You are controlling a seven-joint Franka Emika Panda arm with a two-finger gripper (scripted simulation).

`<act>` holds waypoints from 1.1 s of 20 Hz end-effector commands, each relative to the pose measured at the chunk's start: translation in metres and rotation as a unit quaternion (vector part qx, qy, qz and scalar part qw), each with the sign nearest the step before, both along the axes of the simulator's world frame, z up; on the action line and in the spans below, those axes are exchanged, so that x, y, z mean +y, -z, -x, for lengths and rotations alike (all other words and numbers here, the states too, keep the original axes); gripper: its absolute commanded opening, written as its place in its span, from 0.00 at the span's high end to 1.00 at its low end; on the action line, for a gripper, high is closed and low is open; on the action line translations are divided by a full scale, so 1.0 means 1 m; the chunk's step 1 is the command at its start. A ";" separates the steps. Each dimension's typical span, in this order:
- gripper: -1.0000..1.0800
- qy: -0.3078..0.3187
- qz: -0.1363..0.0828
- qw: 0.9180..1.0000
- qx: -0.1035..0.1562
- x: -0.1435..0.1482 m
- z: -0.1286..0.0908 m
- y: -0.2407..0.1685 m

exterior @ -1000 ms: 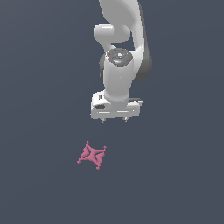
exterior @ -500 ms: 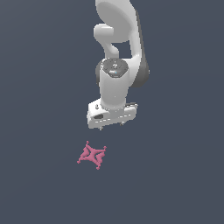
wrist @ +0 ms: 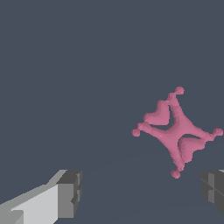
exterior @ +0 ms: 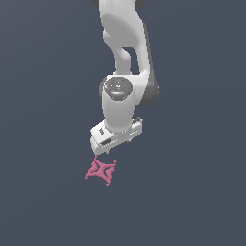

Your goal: Pick up the object and move it to a goal position.

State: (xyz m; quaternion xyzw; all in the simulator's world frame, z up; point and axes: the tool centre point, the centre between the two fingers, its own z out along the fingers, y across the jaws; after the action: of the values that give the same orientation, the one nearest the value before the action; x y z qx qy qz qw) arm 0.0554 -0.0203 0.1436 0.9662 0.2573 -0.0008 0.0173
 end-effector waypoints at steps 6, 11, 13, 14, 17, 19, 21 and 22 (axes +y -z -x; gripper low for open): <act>0.04 -0.090 -0.001 0.996 0.005 -0.016 -0.017 0.017; 0.04 -0.149 -0.003 0.989 0.007 -0.027 -0.026 0.029; 0.04 -0.172 -0.004 0.985 0.008 -0.031 -0.030 0.034; 0.04 -0.183 -0.004 0.983 0.008 -0.034 -0.032 0.036; 0.04 -0.217 -0.006 0.976 0.009 -0.041 -0.037 0.043; 0.04 -0.240 -0.007 0.971 0.010 -0.046 -0.041 0.048; 0.04 -0.262 -0.008 0.965 0.010 -0.051 -0.044 0.053; 0.04 -0.272 -0.009 0.962 0.010 -0.054 -0.045 0.056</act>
State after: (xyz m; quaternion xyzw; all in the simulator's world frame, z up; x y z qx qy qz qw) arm 0.0982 -0.0702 0.0916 0.8685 0.4956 -0.0040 0.0067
